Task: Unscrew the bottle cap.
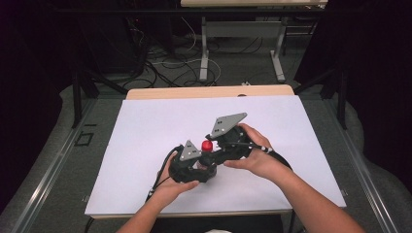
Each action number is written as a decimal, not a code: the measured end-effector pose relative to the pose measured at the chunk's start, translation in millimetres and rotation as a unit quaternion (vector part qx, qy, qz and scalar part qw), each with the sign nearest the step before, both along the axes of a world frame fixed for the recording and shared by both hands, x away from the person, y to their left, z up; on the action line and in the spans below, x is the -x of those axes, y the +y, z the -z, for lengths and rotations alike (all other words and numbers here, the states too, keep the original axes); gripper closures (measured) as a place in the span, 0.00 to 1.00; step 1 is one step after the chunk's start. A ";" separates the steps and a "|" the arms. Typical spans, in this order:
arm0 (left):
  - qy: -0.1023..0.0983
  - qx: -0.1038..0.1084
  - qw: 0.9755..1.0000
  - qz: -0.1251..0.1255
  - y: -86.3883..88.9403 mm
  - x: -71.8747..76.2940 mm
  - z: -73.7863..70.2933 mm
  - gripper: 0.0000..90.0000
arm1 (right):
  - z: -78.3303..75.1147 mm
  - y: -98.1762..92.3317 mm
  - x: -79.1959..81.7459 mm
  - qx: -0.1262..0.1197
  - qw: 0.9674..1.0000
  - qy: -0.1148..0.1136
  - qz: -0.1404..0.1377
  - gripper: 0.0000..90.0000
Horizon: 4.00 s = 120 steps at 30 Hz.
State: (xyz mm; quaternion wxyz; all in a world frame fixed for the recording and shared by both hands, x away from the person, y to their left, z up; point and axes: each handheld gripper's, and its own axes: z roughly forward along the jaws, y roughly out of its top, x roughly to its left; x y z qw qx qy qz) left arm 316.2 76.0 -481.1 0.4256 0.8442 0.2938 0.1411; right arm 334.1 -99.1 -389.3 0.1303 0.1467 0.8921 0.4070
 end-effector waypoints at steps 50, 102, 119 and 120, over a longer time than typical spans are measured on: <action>0.008 0.014 1.000 -0.025 11.4 -7.4 3.0 0.34 | -13.2 -14.3 -15.4 -0.011 1.000 0.021 -0.011 0.68; 0.000 0.028 0.997 -0.073 31.0 -29.9 -19.0 0.34 | 86.8 -95.3 -4.8 -0.025 0.976 0.087 0.196 0.68; -0.002 0.029 0.996 -0.080 -0.6 -72.9 -35.5 0.34 | 102.1 -104.0 -8.5 -0.013 0.969 0.102 0.224 0.68; -0.003 0.029 0.996 -0.083 -3.2 -76.7 -35.3 0.34 | 101.7 -104.7 -8.3 -0.009 0.969 0.104 0.224 0.68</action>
